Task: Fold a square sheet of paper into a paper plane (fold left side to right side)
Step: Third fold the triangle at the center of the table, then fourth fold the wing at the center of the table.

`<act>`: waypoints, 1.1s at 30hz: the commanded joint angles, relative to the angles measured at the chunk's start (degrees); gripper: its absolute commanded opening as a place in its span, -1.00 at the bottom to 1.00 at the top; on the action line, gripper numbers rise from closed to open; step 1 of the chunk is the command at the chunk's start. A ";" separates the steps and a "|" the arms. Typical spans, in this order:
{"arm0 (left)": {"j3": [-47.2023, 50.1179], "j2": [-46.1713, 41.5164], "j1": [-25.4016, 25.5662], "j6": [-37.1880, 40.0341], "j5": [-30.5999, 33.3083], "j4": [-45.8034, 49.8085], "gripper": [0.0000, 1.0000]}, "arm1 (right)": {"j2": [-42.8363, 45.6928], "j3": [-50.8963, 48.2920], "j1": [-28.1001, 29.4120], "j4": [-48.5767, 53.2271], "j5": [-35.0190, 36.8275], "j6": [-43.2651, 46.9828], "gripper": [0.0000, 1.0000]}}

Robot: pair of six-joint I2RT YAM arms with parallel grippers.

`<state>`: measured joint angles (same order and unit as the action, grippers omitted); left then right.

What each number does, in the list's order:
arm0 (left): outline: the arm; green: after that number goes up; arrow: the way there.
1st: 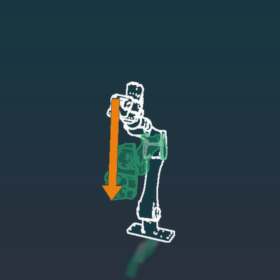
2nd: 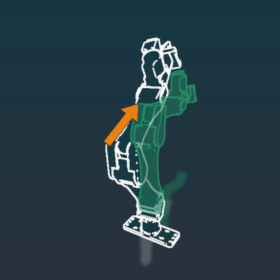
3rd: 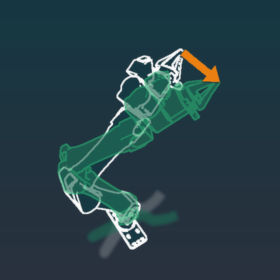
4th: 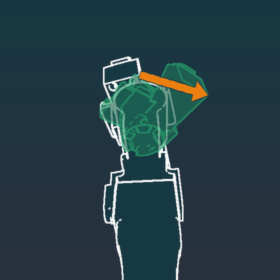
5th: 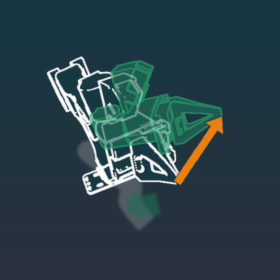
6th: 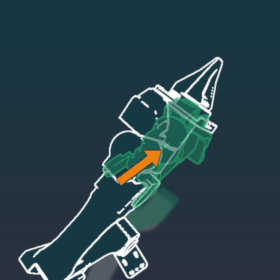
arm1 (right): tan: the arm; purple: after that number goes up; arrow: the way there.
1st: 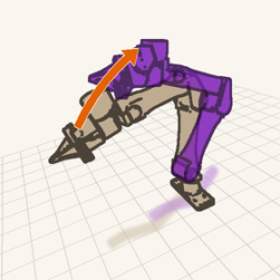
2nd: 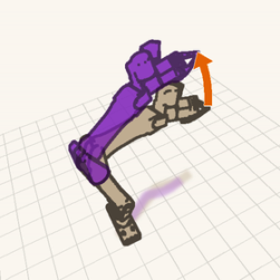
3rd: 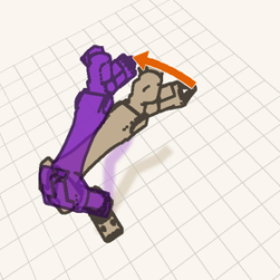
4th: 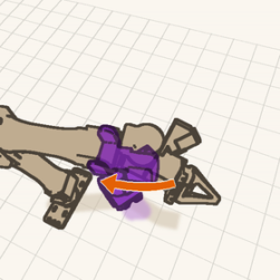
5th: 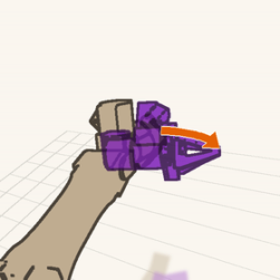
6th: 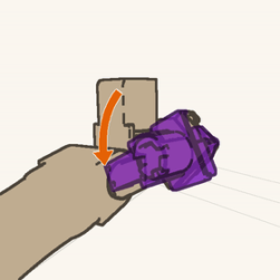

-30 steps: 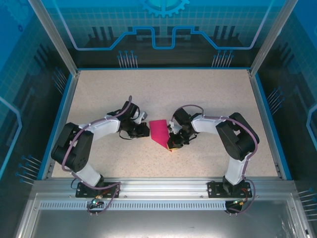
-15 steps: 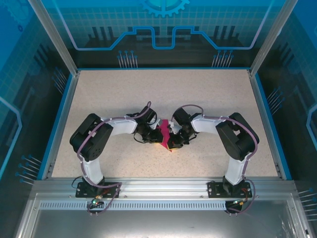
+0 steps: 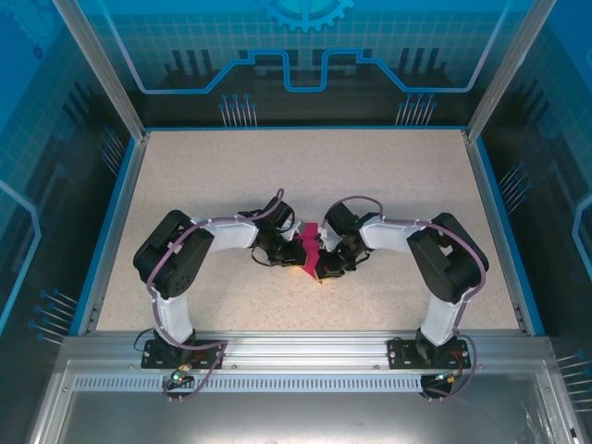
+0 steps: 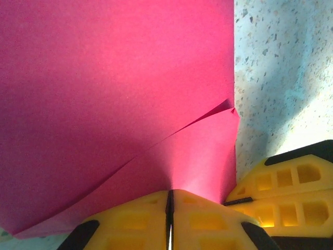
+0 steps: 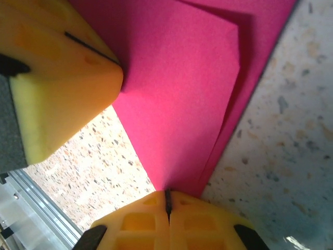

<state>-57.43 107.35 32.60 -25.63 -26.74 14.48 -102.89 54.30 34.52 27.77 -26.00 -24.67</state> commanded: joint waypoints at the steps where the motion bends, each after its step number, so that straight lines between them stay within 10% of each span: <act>1: 0.49 4.08 -0.46 -0.94 6.60 2.39 -0.79 | 0.39 -3.58 0.90 9.32 3.42 1.27 -1.00; 10: 0.21 0.41 -0.58 -1.86 4.55 1.49 -0.70 | 5.87 -5.35 -0.41 10.06 3.00 2.95 -1.00; 18: 3.49 -13.42 -4.12 -4.31 1.88 0.16 -0.20 | 13.29 -4.37 -5.39 0.53 0.63 5.87 -0.35; 33: 10.89 -16.24 -9.00 -12.19 -2.52 -6.30 0.06 | 1.71 4.54 -6.05 -7.73 -2.28 8.84 -0.10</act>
<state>-47.33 89.71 23.68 -35.24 -26.79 10.85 -99.61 57.52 28.71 20.71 -27.86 -16.99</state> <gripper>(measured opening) 0.532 0.453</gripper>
